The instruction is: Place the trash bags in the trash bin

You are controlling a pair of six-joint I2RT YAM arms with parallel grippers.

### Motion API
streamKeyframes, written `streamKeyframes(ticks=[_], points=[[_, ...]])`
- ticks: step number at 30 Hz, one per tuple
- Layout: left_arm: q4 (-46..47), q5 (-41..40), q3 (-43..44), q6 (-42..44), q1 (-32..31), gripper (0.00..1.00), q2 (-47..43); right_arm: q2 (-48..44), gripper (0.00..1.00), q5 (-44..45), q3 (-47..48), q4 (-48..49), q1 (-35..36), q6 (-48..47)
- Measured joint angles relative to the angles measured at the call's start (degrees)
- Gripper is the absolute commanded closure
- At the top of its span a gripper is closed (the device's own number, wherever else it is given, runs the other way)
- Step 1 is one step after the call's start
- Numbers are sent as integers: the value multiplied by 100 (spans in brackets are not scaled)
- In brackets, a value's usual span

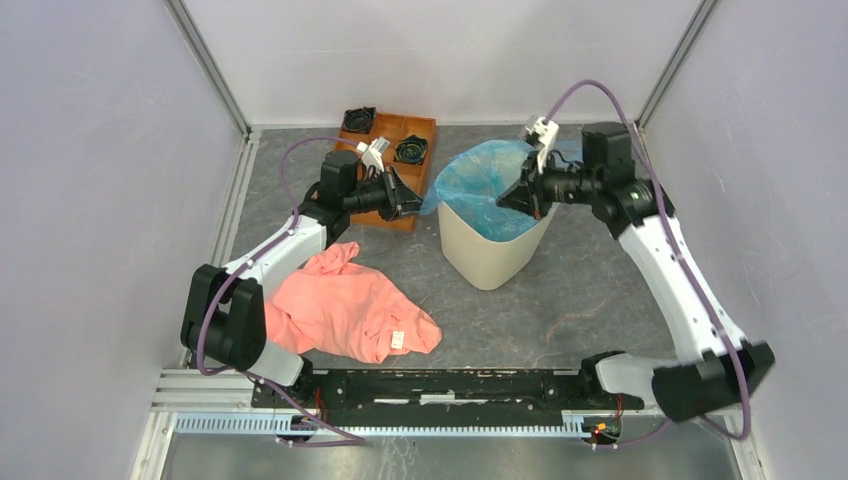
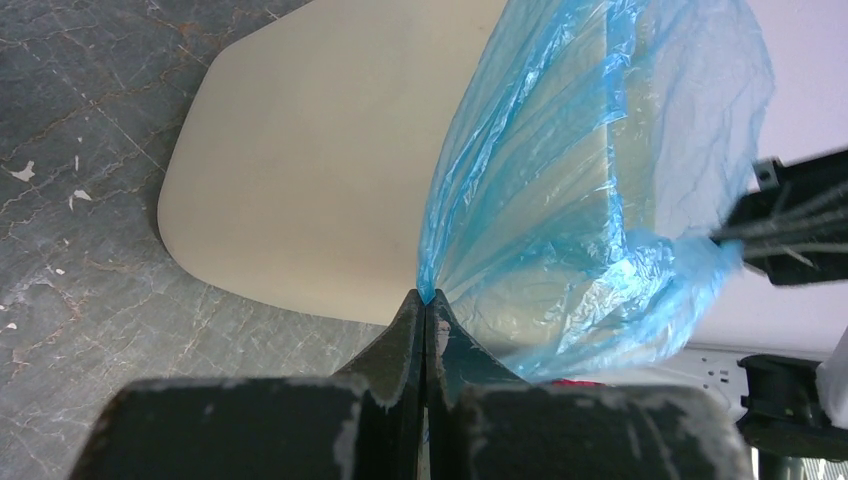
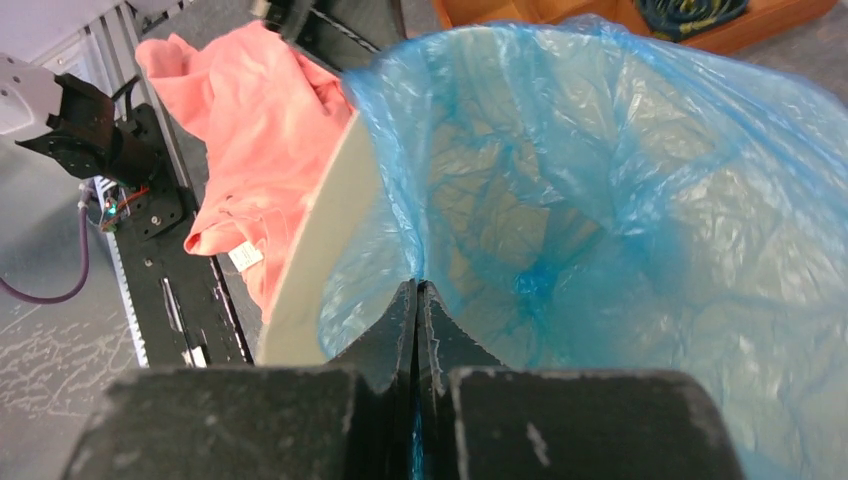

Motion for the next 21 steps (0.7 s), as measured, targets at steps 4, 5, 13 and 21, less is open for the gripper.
streamKeyframes(ticks=[4, 5, 13, 21], points=[[-2, 7, 0, 0, 0, 98, 0, -962, 99, 28, -516, 101, 87, 208], [-4, 7, 0, 0, 0, 98, 0, -1174, 99, 28, -669, 133, 116, 254], [-9, 2, 0, 0, 0, 98, 0, -2245, 92, 55, -2111, 485, 197, 579], [-22, -20, 2, 0, 0, 98, 0, -3143, 63, 551, -3377, 1126, 201, 826]])
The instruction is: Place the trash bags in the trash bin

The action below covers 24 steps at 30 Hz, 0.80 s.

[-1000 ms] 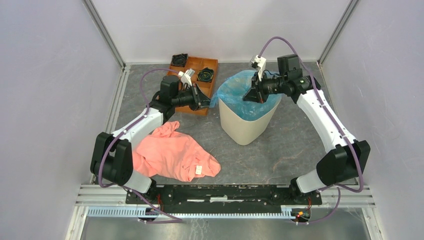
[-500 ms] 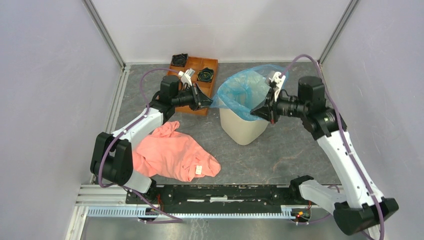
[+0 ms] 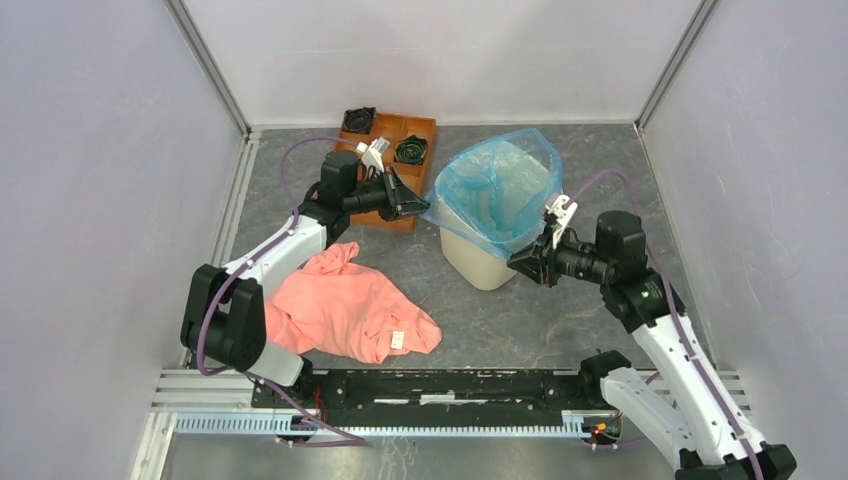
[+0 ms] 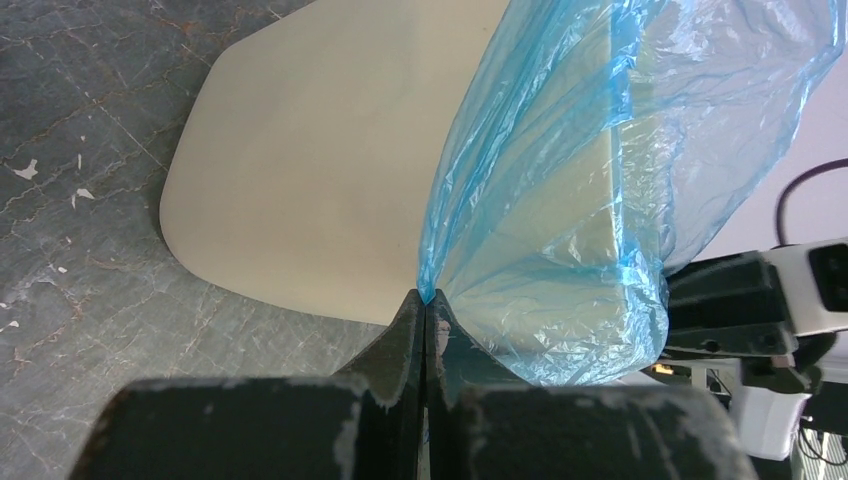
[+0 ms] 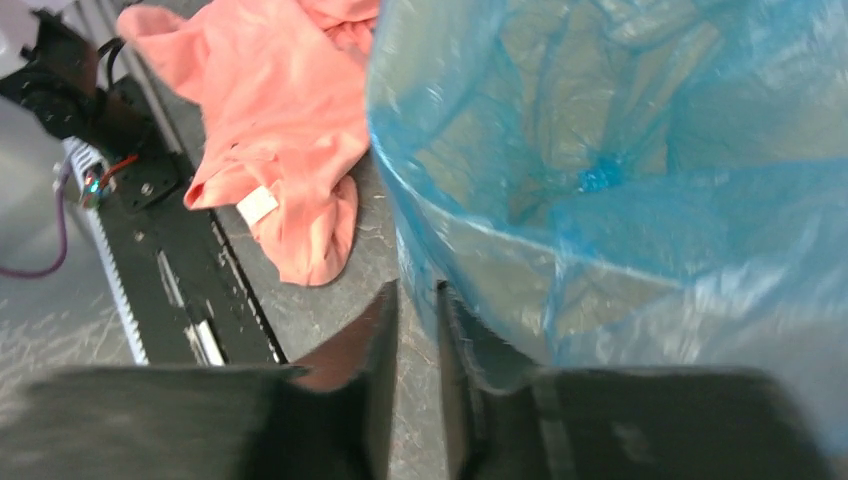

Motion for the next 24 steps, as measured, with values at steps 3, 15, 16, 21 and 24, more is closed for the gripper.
streamKeyframes(ticks=[3, 15, 16, 21, 24], points=[[-4, -2, 2, 0, 0, 98, 4, -271, 56, 439, -549, 380, 4, 177], [-20, -22, 15, 0, 0, 98, 59, -857, 20, 2706, 798, -1167, 2, 46], [-28, -22, 17, 0, 0, 98, 63, -883, 19, 2940, 1073, -1244, 2, 83], [-116, -22, 26, 0, 0, 98, 63, -481, 8, 3853, 1893, -1246, 2, 444], [-140, -26, 26, 0, 0, 98, 63, 107, 11, 4190, 2238, -1132, 2, 710]])
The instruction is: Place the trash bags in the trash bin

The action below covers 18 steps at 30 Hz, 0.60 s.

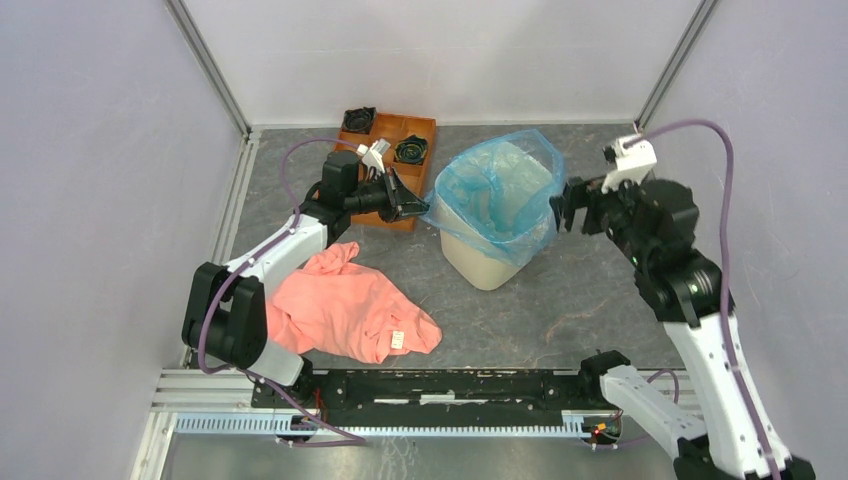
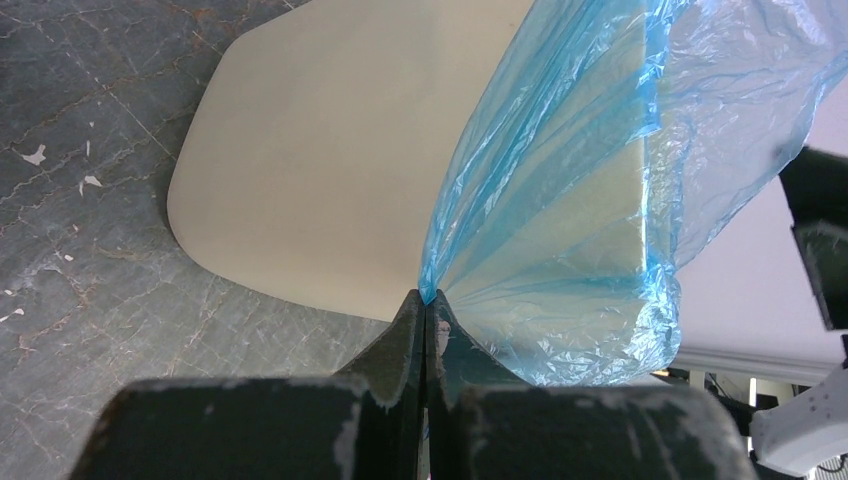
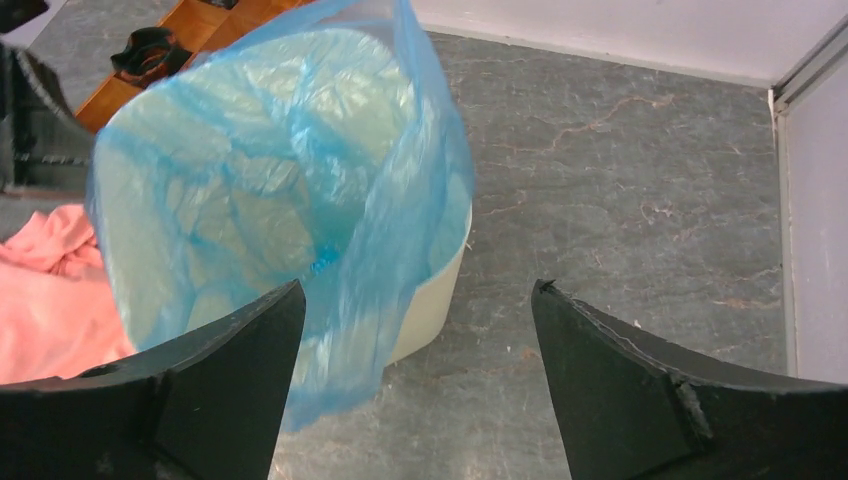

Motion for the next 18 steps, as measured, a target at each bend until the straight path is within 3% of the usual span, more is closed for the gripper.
streamKeyframes(ticks=[5, 8, 10, 12, 18], points=[[-13, -13, 0, 0, 0, 98, 0, 907, 27, 90, 271, 328, 0, 234], [-37, -15, 11, 0, 0, 98, 0, 1088, 66, 190, 153, 468, 4, 245], [-63, -15, 48, 0, 0, 98, 0, 1069, 87, 455, -4, 564, 4, 234], [-76, -17, 98, 0, 0, 98, 0, 1062, 92, 748, -127, 623, -2, 175], [-96, -33, 339, 0, 0, 98, 4, 920, 87, 1379, -820, 929, -59, 66]])
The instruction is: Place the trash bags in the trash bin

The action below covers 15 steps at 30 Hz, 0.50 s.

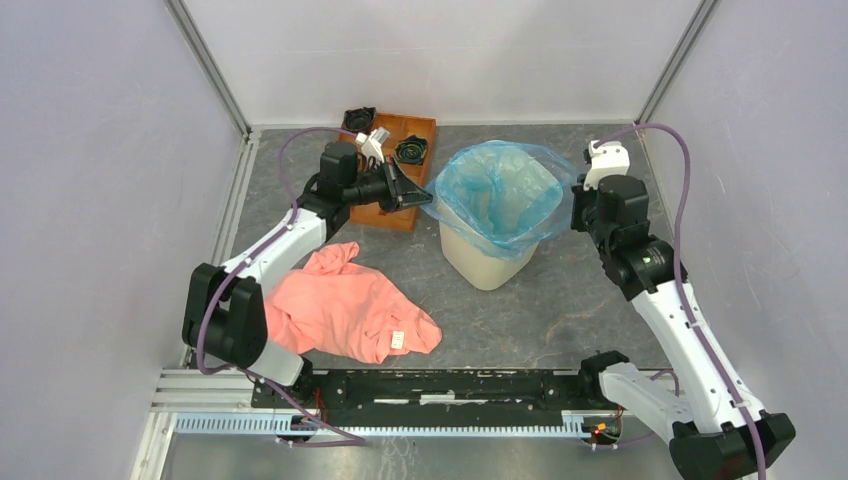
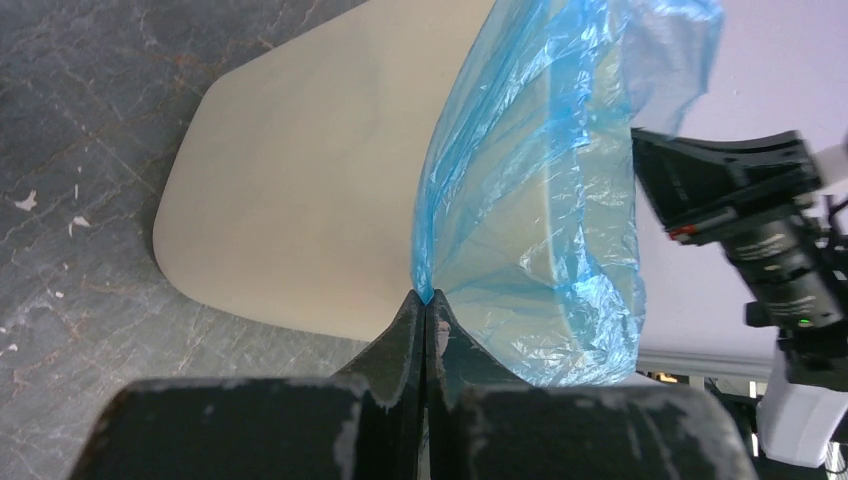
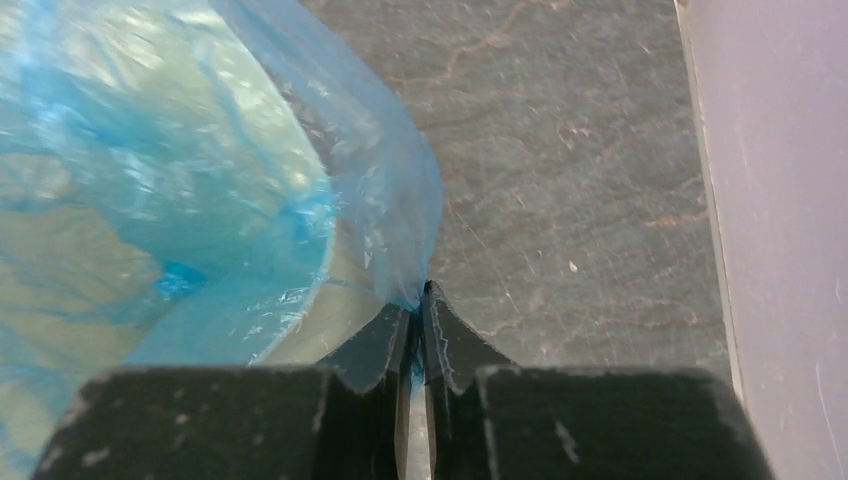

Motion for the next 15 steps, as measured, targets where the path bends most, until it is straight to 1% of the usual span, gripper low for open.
streamKeyframes(ticks=[1, 4, 5, 7, 9, 10, 12, 15], points=[[0, -2, 44, 0, 0, 98, 7, -31, 86, 50, -136, 63, -35, -15], [24, -7, 155, 0, 0, 98, 90, -52, 72, 103, -573, 306, -186, -68], [31, -9, 173, 0, 0, 98, 131, -33, 70, 103, -715, 393, -219, -81], [42, -13, 177, 0, 0, 98, 212, 4, 59, 101, -973, 590, -249, -116], [42, -39, 177, 0, 0, 98, 321, 48, 53, 74, -1176, 719, -254, -136], [42, -42, 177, 0, 0, 98, 361, 90, 48, 48, -1228, 723, -254, -157], [42, -46, 177, 0, 0, 98, 468, 181, 34, -15, -1233, 686, -254, -195], [35, -48, 177, 0, 0, 98, 535, 122, 21, -76, -1156, 422, -254, -258]])
